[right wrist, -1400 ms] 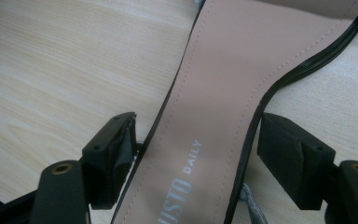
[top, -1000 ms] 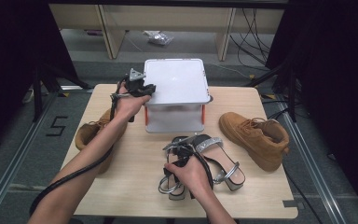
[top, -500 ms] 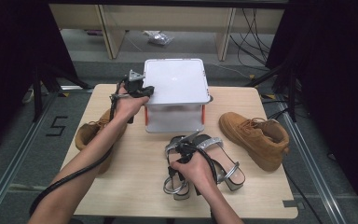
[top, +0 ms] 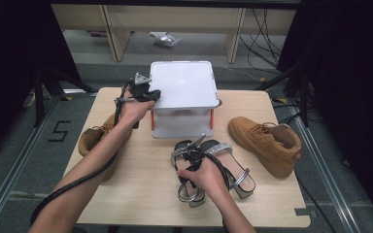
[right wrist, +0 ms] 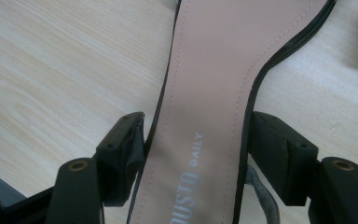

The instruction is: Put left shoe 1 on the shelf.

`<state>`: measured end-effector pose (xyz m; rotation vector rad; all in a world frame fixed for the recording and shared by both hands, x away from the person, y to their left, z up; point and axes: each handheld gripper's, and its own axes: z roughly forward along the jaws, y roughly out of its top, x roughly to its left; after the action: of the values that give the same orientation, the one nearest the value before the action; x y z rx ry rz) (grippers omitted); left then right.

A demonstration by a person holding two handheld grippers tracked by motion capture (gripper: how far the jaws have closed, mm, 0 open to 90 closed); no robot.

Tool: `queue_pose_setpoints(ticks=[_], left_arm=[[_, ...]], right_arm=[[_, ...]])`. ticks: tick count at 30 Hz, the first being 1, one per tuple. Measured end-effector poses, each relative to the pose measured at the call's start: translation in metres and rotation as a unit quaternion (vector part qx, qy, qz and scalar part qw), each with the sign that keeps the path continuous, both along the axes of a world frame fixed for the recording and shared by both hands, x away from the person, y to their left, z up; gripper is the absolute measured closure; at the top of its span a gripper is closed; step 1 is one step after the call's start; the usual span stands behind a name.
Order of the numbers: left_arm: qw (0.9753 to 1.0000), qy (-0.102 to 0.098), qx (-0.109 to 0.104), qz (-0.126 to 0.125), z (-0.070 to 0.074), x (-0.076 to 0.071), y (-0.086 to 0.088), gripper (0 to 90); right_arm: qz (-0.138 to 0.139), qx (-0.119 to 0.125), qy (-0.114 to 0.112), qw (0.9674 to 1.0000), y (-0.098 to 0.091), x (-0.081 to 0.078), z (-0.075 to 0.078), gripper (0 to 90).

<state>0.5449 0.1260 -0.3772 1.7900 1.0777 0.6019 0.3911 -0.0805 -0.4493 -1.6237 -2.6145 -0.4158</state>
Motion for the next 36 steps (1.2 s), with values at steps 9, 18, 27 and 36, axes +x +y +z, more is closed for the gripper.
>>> queue_pose_setpoints(ticks=[9, 18, 27, 36], left_arm=[[1.0, 0.002, 0.005, -0.005, 0.0, 0.0, 0.001, 85.8], [1.0, 0.003, 0.005, -0.007, 0.001, 0.0, 0.001, 85.5], [1.0, 0.002, 0.001, -0.006, 0.0, 0.0, 0.001, 85.7], [1.0, 0.002, 0.003, -0.005, 0.0, 0.0, 0.001, 87.2]], right_arm=[[-0.01, -0.011, -0.009, 0.9999, 0.008, 0.003, -0.007, 29.5], [-0.019, -0.039, 0.012, 0.999, 0.016, 0.008, -0.017, 38.5], [0.015, -0.068, 0.008, 0.9975, 0.01, 0.009, -0.014, 41.6], [0.053, -0.073, -0.003, 0.9959, 0.011, 0.01, -0.022, 39.9]])
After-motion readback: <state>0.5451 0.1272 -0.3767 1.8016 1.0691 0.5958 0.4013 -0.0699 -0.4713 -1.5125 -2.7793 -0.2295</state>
